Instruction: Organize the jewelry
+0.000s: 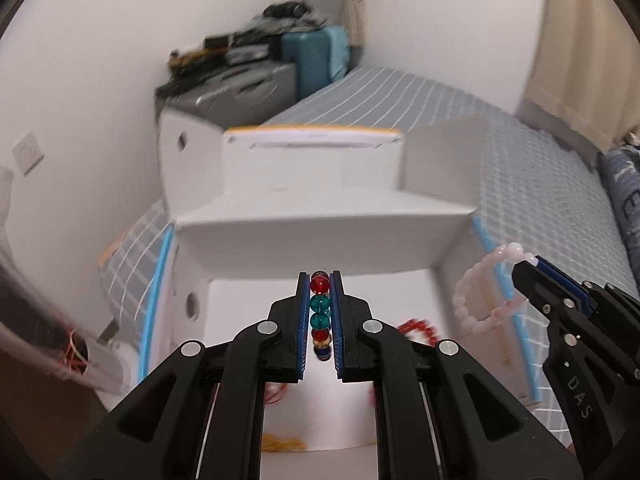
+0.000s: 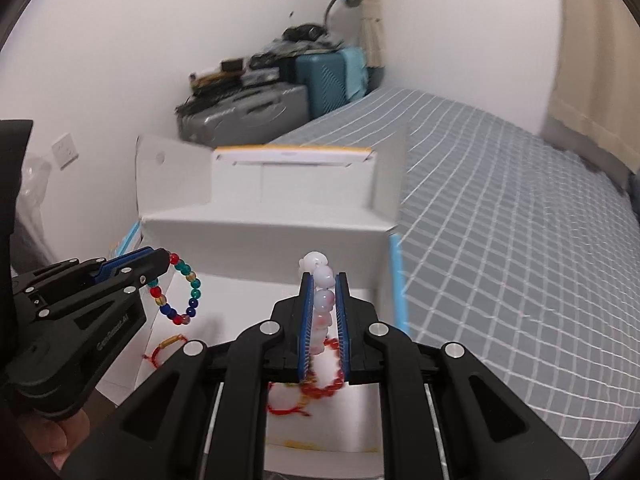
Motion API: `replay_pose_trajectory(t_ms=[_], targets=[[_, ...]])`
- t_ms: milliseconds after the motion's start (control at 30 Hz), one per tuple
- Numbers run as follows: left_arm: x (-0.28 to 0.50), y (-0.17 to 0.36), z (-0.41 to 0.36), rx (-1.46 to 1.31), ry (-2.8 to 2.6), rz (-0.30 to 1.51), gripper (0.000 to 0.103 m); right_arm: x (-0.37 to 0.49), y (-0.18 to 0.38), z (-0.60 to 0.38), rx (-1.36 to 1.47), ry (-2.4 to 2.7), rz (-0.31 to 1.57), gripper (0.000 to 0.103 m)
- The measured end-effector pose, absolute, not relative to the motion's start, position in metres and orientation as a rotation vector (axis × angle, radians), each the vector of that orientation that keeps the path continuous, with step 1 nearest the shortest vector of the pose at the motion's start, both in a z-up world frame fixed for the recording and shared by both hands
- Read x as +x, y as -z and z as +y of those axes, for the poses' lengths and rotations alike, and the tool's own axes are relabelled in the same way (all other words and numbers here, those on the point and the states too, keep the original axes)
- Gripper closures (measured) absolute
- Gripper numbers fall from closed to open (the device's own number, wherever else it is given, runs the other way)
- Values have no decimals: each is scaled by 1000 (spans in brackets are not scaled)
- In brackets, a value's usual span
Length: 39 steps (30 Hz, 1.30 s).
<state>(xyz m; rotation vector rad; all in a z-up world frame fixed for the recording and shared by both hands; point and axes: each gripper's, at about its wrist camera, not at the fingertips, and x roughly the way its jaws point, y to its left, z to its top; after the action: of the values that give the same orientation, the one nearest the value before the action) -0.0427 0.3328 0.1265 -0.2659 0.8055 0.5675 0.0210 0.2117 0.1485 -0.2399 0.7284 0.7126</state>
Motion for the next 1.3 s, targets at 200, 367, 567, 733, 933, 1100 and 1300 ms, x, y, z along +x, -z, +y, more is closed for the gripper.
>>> replay_pose_trajectory(t_ms=[200, 367, 567, 733, 933, 1100, 1300], targets=[[-51, -92, 357, -300, -595, 868, 94, 24, -112, 238, -281, -720, 804, 93], [-52, -72, 366, -329, -595, 912, 93, 32, -87, 248, -307, -706, 868, 92], [-48, -54, 372, -335, -594, 951, 93, 33, -69, 250, -321, -704, 909, 92], [-47, -48, 375, -345, -591, 962, 93, 33, -62, 254, -331, -703, 922, 91], [-56, -60, 370, -334, -608, 923, 66, 32, -69, 250, -308, -708, 902, 58], [-77, -78, 356, -298, -633, 850, 34, 21, -88, 235, -290, -701, 819, 26], [-111, -96, 340, -298, -622, 760, 9, -7, -111, 200, -252, -651, 672, 7]])
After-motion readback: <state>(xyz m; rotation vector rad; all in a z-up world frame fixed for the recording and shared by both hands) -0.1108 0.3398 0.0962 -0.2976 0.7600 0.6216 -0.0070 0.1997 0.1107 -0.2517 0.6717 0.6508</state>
